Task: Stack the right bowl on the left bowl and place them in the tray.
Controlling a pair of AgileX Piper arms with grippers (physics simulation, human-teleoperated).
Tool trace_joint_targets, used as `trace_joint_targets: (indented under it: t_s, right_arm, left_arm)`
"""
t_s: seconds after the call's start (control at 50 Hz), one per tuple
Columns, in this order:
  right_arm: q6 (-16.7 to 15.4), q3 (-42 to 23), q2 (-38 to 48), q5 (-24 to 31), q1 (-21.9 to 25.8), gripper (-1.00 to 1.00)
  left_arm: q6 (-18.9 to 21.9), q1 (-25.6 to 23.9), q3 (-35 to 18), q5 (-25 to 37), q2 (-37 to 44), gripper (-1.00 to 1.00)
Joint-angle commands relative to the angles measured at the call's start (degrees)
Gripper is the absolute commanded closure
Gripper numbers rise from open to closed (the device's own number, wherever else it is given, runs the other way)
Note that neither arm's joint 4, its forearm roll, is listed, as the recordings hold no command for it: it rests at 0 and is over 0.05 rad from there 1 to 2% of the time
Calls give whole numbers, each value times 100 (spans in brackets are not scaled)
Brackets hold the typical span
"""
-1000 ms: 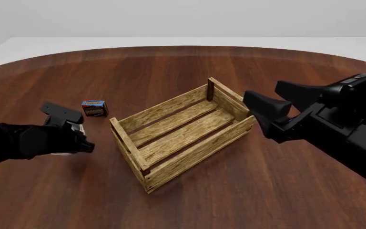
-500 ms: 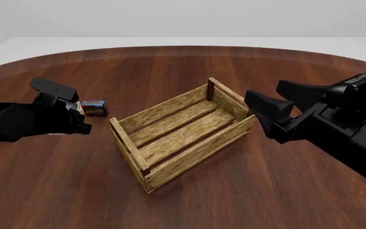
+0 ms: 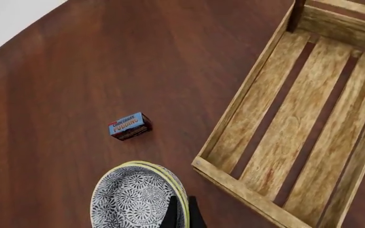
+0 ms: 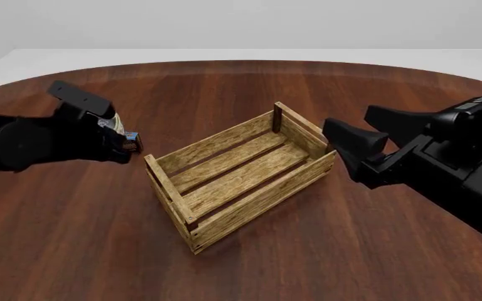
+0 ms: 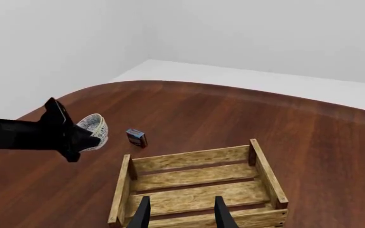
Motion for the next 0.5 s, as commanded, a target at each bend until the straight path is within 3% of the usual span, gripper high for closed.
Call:
trace_joint_targets:
  t_s: [0.02,0.5]
  right_arm:
    - [-14,0,16,-4,5,-100]
    - [-16,-4,73,-30,-1,-100]
  left_arm:
    - [44,-360,-59,-175,-133,100]
    - [95,-1062,-722,-124,495,100]
